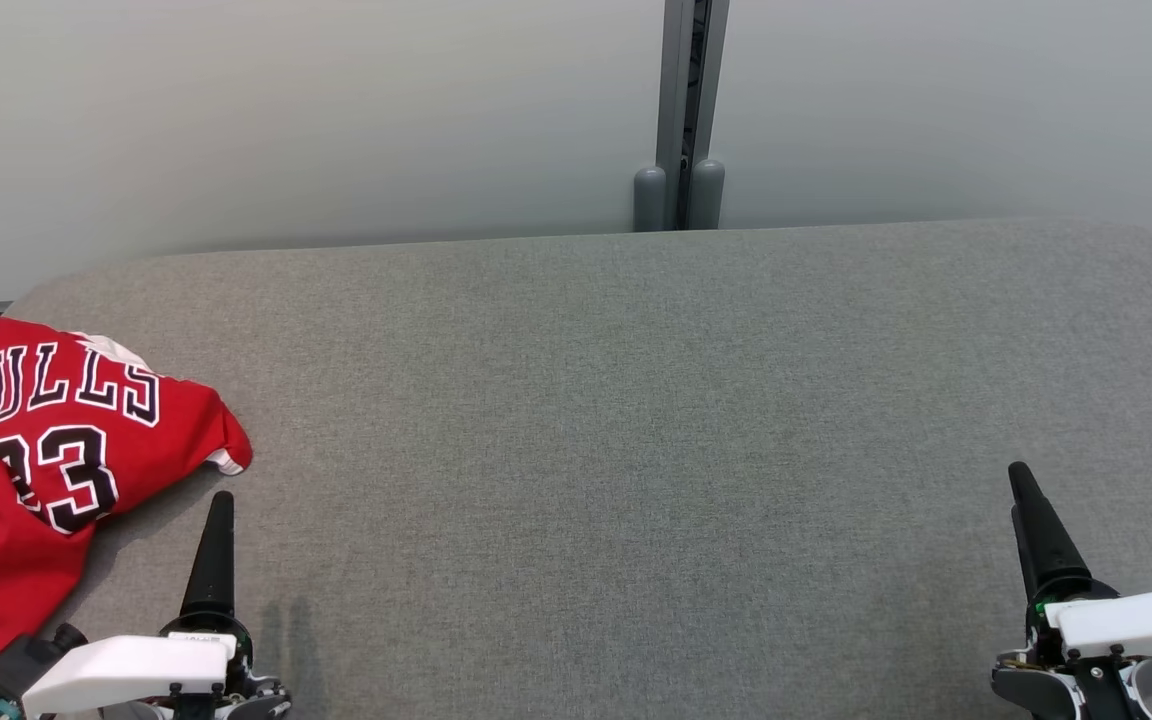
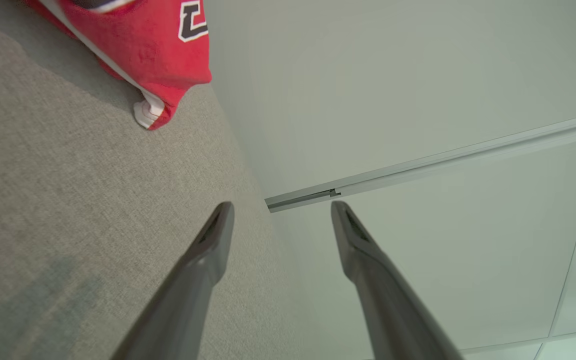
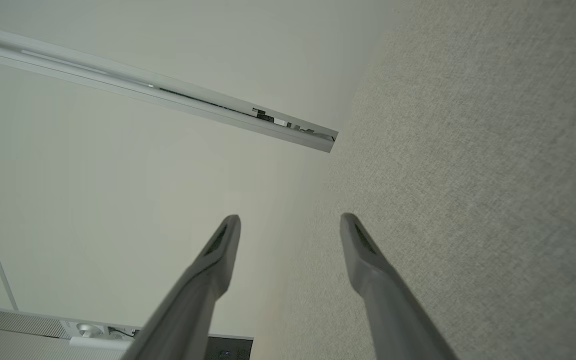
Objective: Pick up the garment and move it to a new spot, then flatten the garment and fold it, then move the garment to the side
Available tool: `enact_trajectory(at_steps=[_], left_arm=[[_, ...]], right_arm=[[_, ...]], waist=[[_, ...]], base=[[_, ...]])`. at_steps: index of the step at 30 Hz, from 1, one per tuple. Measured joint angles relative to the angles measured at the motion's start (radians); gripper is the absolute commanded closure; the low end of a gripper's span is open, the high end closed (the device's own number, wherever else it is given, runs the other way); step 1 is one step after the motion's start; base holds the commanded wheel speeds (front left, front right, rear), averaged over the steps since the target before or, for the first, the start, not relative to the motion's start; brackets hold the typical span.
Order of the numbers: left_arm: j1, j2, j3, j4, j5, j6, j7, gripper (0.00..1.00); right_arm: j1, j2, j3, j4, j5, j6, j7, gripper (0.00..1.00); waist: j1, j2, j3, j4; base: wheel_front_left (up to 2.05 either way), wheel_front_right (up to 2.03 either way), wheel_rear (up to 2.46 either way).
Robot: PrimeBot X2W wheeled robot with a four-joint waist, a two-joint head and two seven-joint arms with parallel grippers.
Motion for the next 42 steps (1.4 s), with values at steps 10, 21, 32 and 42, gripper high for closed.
enact_trajectory(at_steps=[10, 21, 32, 42], left_arm=[[-0.002, 0.001, -0.004, 0.017, 0.251, 0.006, -0.038, 0.00], [-0.016, 0.004, -0.031, 0.045, 0.466, 0.031, -0.081, 0.00], [-0.019, 0.007, -0.047, 0.060, 0.623, 0.058, -0.116, 0.00], [-0.021, 0.008, -0.057, 0.063, 0.749, 0.067, -0.143, 0.00]], right_arm=[[-0.013, 0.001, 0.013, 0.023, -0.215, 0.000, -0.042, 0.00], [-0.026, 0.003, 0.033, 0.055, -0.434, 0.000, -0.084, 0.00], [-0.034, 0.004, 0.035, 0.064, -0.612, 0.000, -0.119, 0.00], [-0.040, 0.009, 0.042, 0.071, -0.746, 0.000, -0.146, 0.00]], waist=[[0.0000, 0.0000, 0.006, 0.000], [0.0000, 0.0000, 0.012, 0.000], [0.0000, 0.0000, 0.016, 0.002], [0.0000, 0.0000, 0.020, 0.004]], base=[[0.00, 0.00, 0.00], [0.00, 0.00, 0.00], [0.00, 0.00, 0.00], [0.00, 0.00, 0.00]])
